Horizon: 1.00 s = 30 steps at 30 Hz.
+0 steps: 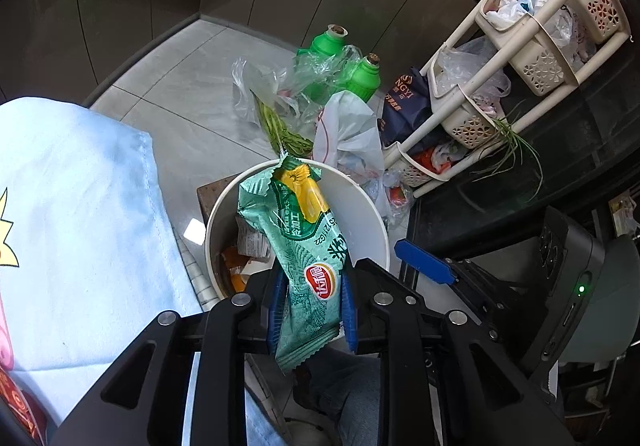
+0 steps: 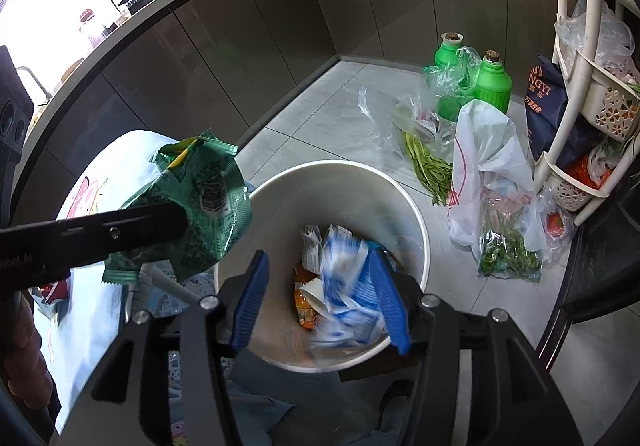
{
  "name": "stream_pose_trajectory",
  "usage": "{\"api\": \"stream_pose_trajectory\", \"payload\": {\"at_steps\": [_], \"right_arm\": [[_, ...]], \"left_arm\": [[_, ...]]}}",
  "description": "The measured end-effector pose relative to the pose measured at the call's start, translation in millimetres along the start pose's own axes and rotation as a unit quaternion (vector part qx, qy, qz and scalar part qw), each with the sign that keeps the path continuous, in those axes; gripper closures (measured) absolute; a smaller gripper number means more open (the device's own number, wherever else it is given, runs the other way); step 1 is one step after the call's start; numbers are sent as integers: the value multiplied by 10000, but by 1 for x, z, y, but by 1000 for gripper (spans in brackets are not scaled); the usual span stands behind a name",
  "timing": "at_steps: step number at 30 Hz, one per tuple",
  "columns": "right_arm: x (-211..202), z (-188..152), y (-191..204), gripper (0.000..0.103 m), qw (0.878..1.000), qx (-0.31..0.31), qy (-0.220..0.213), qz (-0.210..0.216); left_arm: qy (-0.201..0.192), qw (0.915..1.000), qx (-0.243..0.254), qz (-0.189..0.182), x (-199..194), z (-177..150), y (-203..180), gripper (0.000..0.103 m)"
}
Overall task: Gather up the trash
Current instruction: 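Carry both wrappers over the bucket and open both tools to drop them, then move both open tools back over the table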
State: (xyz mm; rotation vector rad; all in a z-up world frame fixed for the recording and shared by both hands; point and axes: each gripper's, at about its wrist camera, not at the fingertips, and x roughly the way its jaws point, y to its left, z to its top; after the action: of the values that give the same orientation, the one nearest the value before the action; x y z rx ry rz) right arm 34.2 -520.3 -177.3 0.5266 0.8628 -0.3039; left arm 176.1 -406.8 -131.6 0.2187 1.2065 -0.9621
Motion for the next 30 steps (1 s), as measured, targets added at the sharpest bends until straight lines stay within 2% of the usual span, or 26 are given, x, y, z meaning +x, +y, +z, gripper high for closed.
{"api": "stream_pose_trajectory", "payload": {"at_steps": [2,12,14,17,19,24,30], "right_arm": [[0,0,-1,48,10000,-9,-1,-6],[-3,-4,-3,30,9998,-130,-75,-134],[-4,-4,-1,27,9998,-149,-82,-126],[-8,-5,1,13,9998,-158,-102,-79],[-12,-4,4,3,9997,-179,-130,-55],[-23,-2,12,4,9996,-230,-170,-83],[-42,-2,23,4,9992,-309,-241,-87]], "left_arm": [[-31,10000,6,39,-1,0,0,79],[-307,9993,-75,184,-13,-1,3,48],[-396,9989,-86,248,-18,-2,3,44],[-562,9977,-82,375,-28,-3,2,34],[-684,9966,-56,456,-36,-4,1,23],[-998,9923,-4,740,-59,-13,-2,9],[-1135,9896,-125,878,-85,-31,-1,9]]}}
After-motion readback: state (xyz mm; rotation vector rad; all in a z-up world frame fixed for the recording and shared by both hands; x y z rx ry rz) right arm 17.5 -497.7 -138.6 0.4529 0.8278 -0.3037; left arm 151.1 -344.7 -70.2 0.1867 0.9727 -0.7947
